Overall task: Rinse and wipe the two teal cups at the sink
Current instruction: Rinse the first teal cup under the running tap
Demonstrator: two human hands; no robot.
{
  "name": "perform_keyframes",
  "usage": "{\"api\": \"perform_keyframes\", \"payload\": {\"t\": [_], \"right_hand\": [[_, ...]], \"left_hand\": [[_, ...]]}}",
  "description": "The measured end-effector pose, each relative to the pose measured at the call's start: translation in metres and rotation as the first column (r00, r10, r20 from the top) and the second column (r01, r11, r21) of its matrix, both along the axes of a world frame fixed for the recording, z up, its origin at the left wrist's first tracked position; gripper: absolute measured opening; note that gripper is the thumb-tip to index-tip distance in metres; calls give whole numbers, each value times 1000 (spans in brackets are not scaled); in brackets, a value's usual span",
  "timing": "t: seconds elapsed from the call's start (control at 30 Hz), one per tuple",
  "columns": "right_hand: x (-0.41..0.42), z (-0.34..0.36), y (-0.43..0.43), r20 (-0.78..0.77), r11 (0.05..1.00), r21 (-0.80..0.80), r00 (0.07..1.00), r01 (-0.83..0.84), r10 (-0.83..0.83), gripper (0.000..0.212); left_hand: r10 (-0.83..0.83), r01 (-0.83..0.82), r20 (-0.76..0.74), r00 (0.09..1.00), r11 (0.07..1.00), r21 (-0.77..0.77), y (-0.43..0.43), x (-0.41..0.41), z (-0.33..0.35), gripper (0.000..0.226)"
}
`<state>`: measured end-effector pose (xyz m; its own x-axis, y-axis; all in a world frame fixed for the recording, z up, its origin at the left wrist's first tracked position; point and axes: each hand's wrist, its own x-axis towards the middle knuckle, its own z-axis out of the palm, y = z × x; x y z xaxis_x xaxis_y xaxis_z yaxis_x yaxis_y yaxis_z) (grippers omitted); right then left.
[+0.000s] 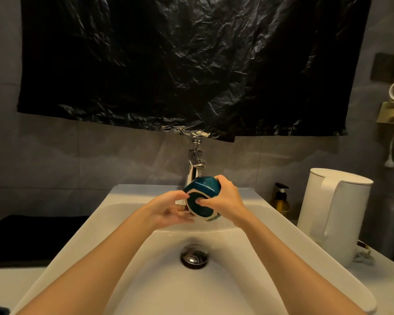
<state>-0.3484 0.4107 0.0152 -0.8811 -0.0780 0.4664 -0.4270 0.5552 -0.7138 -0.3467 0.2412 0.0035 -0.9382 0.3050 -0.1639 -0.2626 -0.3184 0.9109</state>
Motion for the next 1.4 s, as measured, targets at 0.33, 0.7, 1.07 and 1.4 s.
{"api": "perform_keyframes", "payload": {"t": [0.33,0.7,1.07,1.4], "right_hand": [[2,-17,-12,-458,760,646,832,70,313,50],[12,-16,-18,-182,698,711,934,-91,308,43],[13,-20,-16,-256,501,859,936,106,242,62],[27,4,-6,-88,616,786,976,-54,198,25]], "left_hand": [[138,-140,176,975,990,-3,-2,7,11,40],[458,-515,-246,854,810,-280,9,1,6,16],[405,-487,-302,863,827,-280,17,-1,-1,12],[406,-508,-337,849,804,-310,14,-1,1,19]]}}
